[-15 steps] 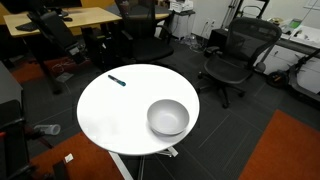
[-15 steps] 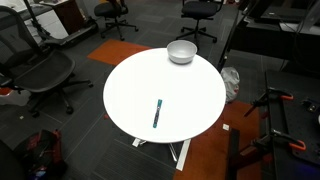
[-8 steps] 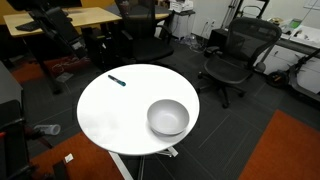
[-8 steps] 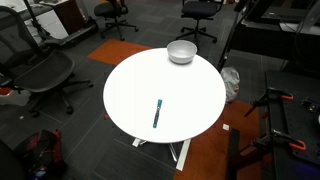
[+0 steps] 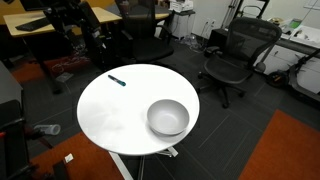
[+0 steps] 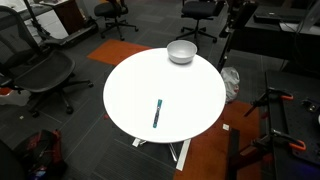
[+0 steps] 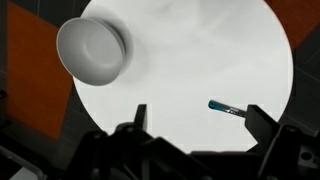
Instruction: Put the green object in the grey bowl
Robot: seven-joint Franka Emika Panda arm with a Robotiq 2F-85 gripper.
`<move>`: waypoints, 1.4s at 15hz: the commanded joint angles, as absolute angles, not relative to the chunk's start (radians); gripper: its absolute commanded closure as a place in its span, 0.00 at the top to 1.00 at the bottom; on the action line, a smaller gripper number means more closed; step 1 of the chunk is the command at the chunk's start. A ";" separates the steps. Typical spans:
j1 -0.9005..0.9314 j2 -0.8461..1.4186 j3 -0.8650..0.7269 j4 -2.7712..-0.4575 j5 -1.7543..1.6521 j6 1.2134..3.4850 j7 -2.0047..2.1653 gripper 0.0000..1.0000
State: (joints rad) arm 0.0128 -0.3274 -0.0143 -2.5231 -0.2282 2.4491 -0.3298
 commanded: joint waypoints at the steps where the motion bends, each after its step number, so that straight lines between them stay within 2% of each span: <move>1: 0.044 -0.208 -0.021 -2.416 -0.242 2.435 -0.451 1.00; 21: 0.098 0.239 0.125 -2.127 -0.307 2.432 -0.927 1.00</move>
State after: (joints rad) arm 0.0900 0.1796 0.1087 -2.1818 -0.2766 2.4488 -0.8837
